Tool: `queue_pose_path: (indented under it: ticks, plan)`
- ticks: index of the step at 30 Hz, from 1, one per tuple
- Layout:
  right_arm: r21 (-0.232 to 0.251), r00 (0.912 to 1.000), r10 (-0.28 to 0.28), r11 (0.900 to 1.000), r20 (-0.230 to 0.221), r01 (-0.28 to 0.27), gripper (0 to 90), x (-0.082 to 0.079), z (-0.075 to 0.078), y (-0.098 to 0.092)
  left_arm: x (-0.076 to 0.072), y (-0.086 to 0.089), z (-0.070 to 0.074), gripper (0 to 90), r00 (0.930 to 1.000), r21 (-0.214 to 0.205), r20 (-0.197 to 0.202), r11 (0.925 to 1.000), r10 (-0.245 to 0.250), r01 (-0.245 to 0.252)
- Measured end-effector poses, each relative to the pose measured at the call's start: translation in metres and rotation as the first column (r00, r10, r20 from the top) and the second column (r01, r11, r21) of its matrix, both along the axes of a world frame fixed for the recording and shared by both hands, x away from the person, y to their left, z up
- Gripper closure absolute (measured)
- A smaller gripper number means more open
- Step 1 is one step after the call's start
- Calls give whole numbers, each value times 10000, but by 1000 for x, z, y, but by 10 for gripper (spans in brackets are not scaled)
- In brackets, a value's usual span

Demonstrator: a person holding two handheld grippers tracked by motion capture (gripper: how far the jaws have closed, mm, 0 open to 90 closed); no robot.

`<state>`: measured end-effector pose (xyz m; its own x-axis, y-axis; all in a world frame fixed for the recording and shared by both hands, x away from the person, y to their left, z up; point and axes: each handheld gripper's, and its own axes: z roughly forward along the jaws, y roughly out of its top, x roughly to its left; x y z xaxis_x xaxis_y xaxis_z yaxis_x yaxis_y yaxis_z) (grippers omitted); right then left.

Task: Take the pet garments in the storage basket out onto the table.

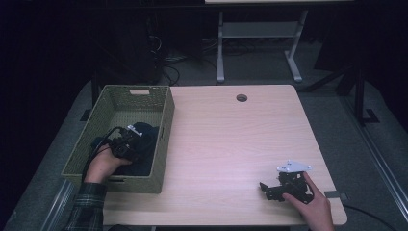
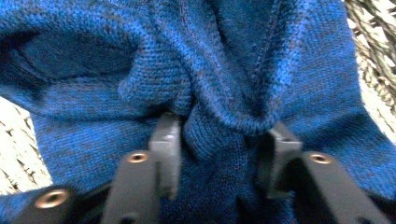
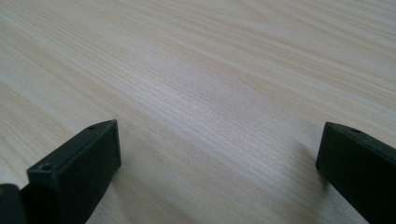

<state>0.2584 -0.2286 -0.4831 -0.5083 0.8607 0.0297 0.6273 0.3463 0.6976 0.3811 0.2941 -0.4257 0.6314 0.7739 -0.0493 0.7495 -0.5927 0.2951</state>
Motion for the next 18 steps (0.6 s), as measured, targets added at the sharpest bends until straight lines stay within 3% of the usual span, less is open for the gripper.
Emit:
queue_pose_path:
  ticks: [5,8,18]
  plan:
    - [3,10000,-3,10000,-5,3,0,0,0,0,1,2,4,675,9998,-96,-86,9998,169,-170]
    - [2,10000,-1,10000,-3,1,0,0,0,0,1,5,8,687,9994,-367,-16,9987,353,-353]
    - [-14,10000,16,10000,-4,-16,0,0,0,0,-3,15,31,709,9917,-1502,891,9855,929,-789]
